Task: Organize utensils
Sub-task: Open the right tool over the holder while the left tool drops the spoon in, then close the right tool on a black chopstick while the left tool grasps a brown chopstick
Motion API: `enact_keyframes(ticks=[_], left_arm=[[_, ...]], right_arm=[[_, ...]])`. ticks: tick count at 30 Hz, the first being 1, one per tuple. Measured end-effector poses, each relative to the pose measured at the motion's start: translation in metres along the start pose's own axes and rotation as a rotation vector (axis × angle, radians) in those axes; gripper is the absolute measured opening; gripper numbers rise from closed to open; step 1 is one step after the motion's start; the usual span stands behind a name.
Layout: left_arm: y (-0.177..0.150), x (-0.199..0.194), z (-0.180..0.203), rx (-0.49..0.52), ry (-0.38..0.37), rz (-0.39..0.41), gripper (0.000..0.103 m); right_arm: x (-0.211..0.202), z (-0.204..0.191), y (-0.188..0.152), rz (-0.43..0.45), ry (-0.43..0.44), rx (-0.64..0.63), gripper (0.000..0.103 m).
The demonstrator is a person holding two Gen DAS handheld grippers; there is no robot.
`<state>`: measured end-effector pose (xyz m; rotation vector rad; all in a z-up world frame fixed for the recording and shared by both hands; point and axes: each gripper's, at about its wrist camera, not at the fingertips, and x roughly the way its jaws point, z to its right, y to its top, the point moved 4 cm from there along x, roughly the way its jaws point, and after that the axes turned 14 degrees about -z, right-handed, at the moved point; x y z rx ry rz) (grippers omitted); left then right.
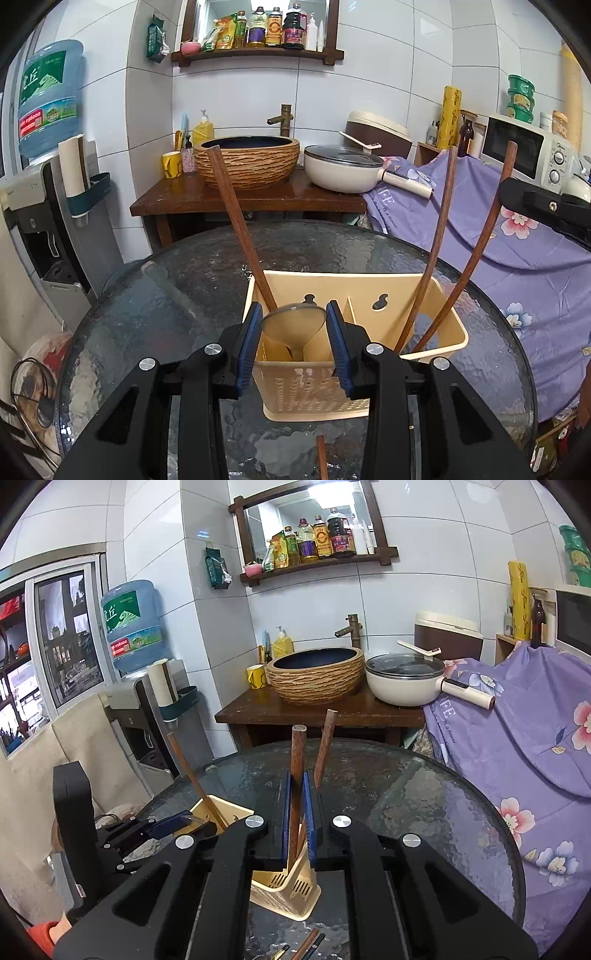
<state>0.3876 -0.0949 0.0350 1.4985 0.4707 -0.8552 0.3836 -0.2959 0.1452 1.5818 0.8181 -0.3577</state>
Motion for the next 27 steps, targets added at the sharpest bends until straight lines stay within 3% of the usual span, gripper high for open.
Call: enact_keyframes(ticks=[4, 6, 7, 8, 14, 17, 20, 24, 27], left_arm=[[-0.002, -0.009, 0.001, -0.005, -0.036, 0.012, 0.053], [-0.006, -0.019, 0.004, -0.001, -0.031, 0.036, 0.067], [-0.008, -0.027, 0.006, 0.007, -0.024, 0.064, 0.073], [-0.010, -0.033, 0.009, 0.016, -0.022, 0.082, 0.077], [-0.030, -0.063, 0.022, 0.086, 0.020, 0.159, 0.089], [-0.050, -0.071, 0.018, 0.087, 0.059, 0.174, 0.091], [-0.075, -0.068, 0.010, 0.088, 0.090, 0.140, 0.091], [-0.111, -0.056, 0.001, 0.088, 0.095, 0.045, 0.090], [-0.137, -0.039, -0.003, 0.080, 0.071, -0.062, 0.078]], right_arm=[[0.000, -0.003, -0.003, -0.005, -0.004, -0.018, 0.013], [-0.002, -0.004, -0.005, -0.003, -0.003, -0.018, 0.032], [-0.006, -0.004, -0.007, 0.011, -0.007, -0.021, 0.048], [-0.009, -0.005, -0.009, 0.026, -0.013, -0.026, 0.053], [-0.030, -0.008, -0.028, 0.075, -0.044, -0.061, 0.057], [-0.039, -0.002, -0.046, 0.067, -0.043, -0.053, 0.058], [-0.037, 0.002, -0.068, 0.025, -0.052, -0.064, 0.059], [-0.016, 0.004, -0.112, -0.093, -0.071, -0.098, 0.059], [0.000, 0.003, -0.140, -0.154, -0.099, -0.112, 0.059]])
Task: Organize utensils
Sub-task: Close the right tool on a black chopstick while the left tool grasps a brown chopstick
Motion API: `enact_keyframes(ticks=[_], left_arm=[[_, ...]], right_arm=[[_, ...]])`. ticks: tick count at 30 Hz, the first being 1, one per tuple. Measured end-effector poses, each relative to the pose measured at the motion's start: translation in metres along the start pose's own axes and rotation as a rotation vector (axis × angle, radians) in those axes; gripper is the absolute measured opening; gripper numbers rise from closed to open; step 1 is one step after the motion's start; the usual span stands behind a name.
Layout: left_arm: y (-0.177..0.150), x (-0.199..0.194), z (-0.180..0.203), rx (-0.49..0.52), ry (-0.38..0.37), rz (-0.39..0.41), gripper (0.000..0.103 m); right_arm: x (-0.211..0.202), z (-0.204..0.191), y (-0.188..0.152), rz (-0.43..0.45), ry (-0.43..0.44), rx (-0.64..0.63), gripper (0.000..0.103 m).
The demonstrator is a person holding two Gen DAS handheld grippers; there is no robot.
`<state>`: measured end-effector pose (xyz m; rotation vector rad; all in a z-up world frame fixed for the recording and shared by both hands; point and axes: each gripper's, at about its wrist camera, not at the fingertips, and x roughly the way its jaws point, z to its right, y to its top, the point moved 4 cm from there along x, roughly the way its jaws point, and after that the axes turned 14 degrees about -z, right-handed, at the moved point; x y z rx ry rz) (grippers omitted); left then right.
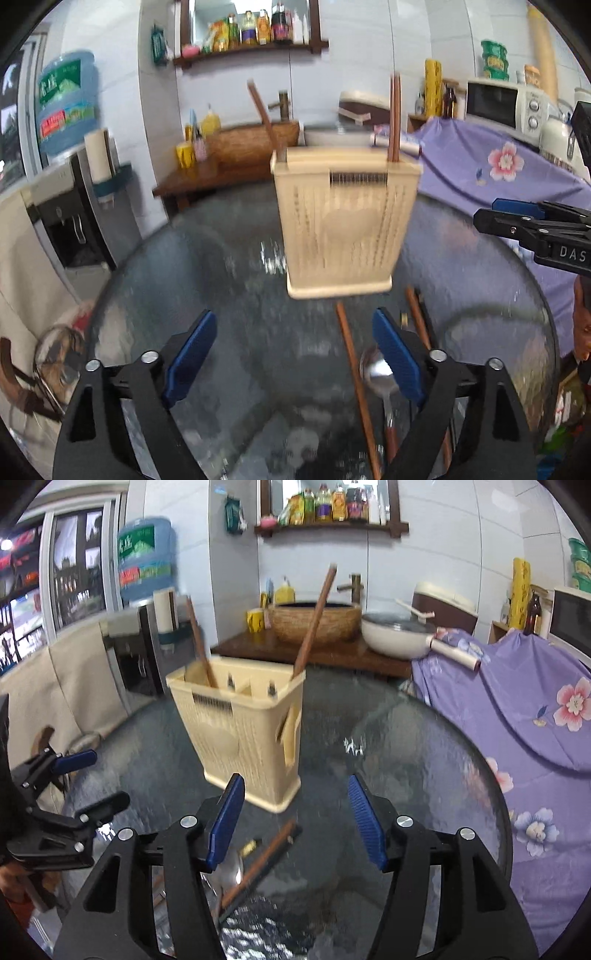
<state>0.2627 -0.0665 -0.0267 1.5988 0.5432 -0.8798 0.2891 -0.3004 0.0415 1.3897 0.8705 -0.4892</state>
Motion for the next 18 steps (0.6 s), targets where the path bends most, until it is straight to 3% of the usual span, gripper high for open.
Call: enact_keyframes(ticks=[2, 5, 9, 18], left_arm=[[-0.013, 0.013, 0.001, -0.010, -0.019, -0.065, 0.064], [-0.028, 0.028, -0.002, -0.048, -0.067, -0.139, 0.056], [-0.040, 0.036, 0.002, -0.050, -0.091, -0.171, 0.055], [-0.052, 0.043, 0.021, 0.006, -0.104, -0.200, 0.052]], right_arm=[[0.018, -0.002, -0.019, -0.062, -0.006, 0.007, 0.059], [0.041, -0.003, -0.043, -0.155, 0.030, 0.040, 0.059], [0.063, -0.012, -0.068, -0.225, 0.007, 0.021, 0.059], [0.081, -0.030, -0.079, -0.282, -0.045, -0.033, 0.059]])
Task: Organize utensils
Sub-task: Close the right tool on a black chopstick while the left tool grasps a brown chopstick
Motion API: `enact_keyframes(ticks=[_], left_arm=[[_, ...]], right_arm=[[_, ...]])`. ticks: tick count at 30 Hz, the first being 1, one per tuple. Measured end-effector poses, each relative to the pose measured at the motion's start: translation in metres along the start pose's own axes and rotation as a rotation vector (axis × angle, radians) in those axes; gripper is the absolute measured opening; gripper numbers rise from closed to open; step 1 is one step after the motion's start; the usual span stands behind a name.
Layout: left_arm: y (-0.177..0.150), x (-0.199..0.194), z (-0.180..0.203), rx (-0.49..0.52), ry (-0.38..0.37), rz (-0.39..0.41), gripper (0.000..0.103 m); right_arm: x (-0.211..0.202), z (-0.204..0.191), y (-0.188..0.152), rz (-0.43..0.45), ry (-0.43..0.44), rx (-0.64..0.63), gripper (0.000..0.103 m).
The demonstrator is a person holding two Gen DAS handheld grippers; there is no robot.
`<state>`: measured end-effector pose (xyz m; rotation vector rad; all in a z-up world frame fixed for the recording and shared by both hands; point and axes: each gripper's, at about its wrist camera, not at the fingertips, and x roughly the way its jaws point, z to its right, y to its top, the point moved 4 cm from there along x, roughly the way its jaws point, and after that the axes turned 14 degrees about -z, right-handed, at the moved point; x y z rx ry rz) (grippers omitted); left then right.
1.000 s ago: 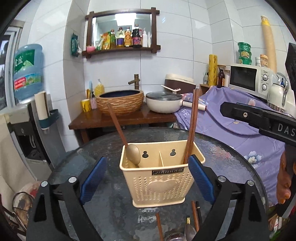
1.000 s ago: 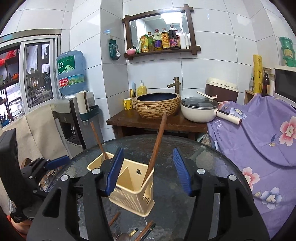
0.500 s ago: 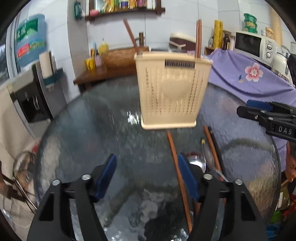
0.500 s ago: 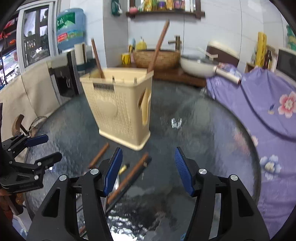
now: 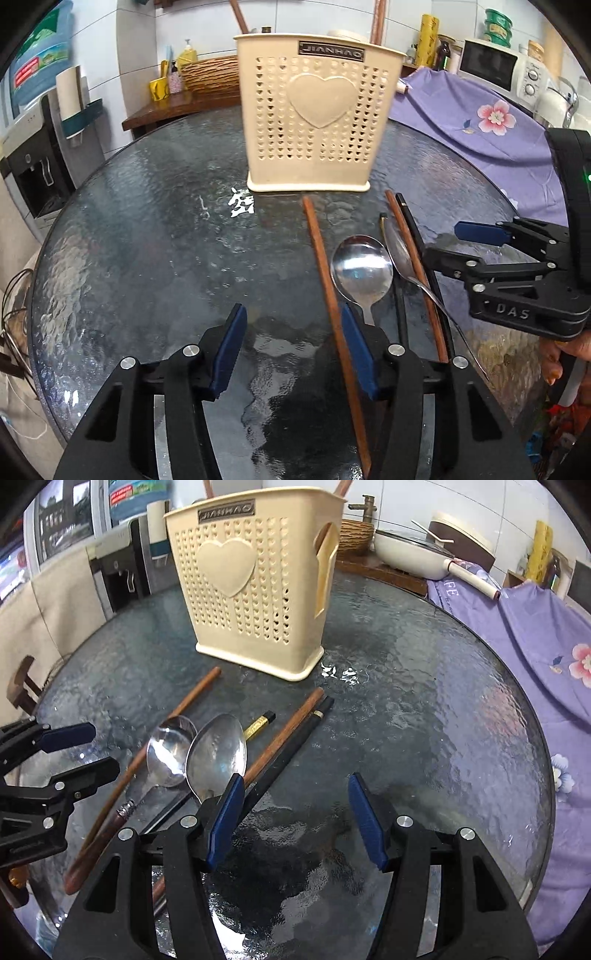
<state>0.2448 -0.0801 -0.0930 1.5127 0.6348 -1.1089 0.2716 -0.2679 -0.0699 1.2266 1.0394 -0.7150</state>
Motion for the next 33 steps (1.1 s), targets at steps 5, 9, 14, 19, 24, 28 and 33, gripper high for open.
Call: enact_keyframes(ticks=[5, 9, 14, 19, 24, 28, 33], left_arm=[[0.000, 0.005, 0.006, 0.019, -0.009, -0.015, 0.052], [-0.001, 0.011, 0.006, 0.028, 0.007, -0.034, 0.048], [-0.004, 0.010, -0.001, 0.035, 0.043, -0.040, 0.048], [0.000, 0.006, -0.012, 0.000, 0.016, -0.049, 0.048], [0.017, 0.004, -0.015, -0.005, 0.026, -0.032, 0.048], [0.034, 0.011, -0.012, -0.002, 0.022, -0.036, 0.048], [0.052, 0.023, -0.010, -0.001, 0.015, -0.061, 0.048]], right_arm=[[0.002, -0.001, 0.000, -0.011, 0.002, -0.008, 0.059], [0.002, -0.001, -0.002, -0.030, -0.004, -0.028, 0.058], [0.001, 0.011, -0.007, -0.063, 0.013, -0.018, 0.058], [0.001, 0.025, -0.008, -0.089, 0.049, 0.023, 0.057], [0.004, 0.032, -0.004, -0.107, 0.061, 0.074, 0.051], [0.009, 0.030, 0.003, -0.123, 0.053, 0.089, 0.043], [0.015, 0.028, 0.014, -0.130, 0.046, 0.099, 0.032]])
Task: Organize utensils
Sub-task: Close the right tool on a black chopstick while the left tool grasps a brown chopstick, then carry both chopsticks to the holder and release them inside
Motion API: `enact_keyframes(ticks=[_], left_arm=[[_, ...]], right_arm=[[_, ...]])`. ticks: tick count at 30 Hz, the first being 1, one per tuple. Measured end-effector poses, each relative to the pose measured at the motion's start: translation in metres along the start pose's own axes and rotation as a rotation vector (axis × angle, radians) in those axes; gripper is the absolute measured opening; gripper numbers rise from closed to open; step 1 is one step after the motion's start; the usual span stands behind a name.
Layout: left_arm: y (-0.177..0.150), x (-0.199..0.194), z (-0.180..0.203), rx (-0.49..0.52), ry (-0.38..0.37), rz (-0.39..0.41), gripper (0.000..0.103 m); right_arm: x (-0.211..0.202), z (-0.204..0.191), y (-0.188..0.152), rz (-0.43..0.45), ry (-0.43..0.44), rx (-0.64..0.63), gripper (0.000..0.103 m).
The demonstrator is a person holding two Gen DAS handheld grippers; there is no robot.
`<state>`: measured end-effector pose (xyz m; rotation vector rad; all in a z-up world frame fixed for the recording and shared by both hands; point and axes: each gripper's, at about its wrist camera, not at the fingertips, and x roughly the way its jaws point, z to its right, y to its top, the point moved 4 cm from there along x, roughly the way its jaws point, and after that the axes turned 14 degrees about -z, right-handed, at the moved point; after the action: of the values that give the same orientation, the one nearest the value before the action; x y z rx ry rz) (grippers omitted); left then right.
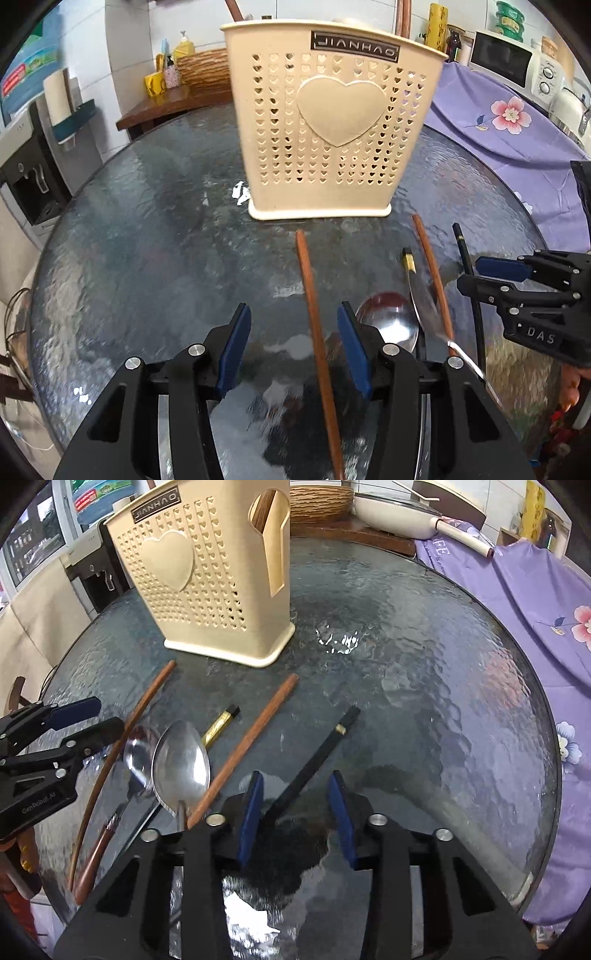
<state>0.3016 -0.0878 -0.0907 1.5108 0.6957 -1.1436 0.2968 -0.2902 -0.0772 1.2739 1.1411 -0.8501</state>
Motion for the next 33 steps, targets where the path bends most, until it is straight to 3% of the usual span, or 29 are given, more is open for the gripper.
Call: enact_keyframes(ticks=[5, 9, 15, 21, 23, 33], left_arm=[[0.017, 0.011, 0.004, 0.005, 0.015, -0.021, 0.042], [0.025, 0.020, 0.006, 0.007, 0.018, -0.047, 0.037], [0.029, 0.024, 0.010, 0.030, 0.035, -0.057, 0.030], [0.036, 0.026, 0.005, 0.030, 0.044, -0.063, 0.018], [0.038, 0.026, 0.006, 0.035, 0.053, -0.063, 0.009], [0.041, 0.028, 0.006, 0.014, 0.055, -0.058, 0.007]], right_arm=[[0.004, 0.001, 0.016, -0.011, 0.005, 0.016, 0.022], [0.008, 0.001, 0.029, -0.027, 0.065, 0.044, 0.017], [0.013, 0.001, 0.045, -0.032, 0.089, 0.071, 0.013], [0.013, -0.009, 0.048, -0.030, 0.062, 0.069, 0.011], [0.013, -0.008, 0.048, -0.028, 0.072, 0.081, 0.011], [0.017, 0.004, 0.055, -0.009, 0.088, 0.117, 0.009]])
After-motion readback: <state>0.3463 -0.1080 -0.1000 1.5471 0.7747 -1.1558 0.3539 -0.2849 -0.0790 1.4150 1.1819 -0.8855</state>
